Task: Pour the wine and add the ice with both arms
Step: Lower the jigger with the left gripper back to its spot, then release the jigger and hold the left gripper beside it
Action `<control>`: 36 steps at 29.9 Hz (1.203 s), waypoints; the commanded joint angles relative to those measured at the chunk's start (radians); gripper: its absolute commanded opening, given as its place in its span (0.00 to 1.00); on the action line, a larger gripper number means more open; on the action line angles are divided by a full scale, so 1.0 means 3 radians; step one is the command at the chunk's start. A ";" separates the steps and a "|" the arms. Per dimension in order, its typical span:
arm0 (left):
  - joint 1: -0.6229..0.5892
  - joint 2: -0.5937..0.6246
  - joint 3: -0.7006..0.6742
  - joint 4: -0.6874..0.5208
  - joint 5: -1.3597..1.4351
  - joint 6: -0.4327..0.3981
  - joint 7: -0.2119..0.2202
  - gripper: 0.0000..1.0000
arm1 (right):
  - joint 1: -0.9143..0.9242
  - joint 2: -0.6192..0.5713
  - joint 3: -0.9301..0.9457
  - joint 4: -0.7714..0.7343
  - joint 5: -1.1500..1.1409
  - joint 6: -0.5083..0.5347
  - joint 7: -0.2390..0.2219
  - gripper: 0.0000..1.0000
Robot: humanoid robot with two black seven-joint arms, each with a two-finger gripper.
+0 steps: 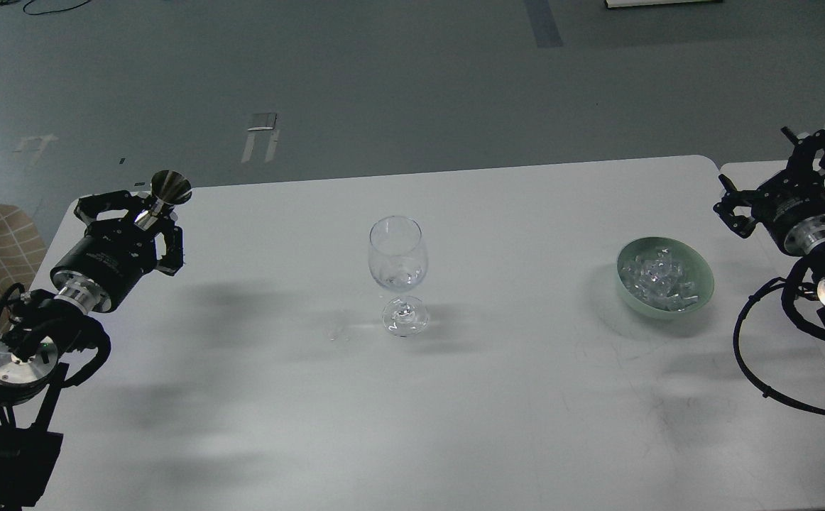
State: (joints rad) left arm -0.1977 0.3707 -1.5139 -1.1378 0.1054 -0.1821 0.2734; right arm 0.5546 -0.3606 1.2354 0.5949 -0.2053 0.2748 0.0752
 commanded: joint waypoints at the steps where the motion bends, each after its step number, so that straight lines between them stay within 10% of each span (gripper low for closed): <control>1: -0.0006 -0.0070 -0.0067 0.0203 -0.0198 0.0009 0.0004 0.00 | 0.0002 -0.0020 -0.0012 0.0001 -0.0006 -0.0001 0.0000 1.00; 36: -0.0563 -0.0218 -0.0312 0.1384 -0.1159 0.0453 -0.0150 0.00 | 0.0053 -0.0230 -0.0038 0.0001 -0.0037 -0.0093 -0.0128 1.00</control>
State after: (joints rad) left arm -0.3465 0.3053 -1.6091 -0.7636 -0.2422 -0.0764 0.2252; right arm 0.5702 -0.4300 1.2240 0.5948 -0.2164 0.2473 0.0367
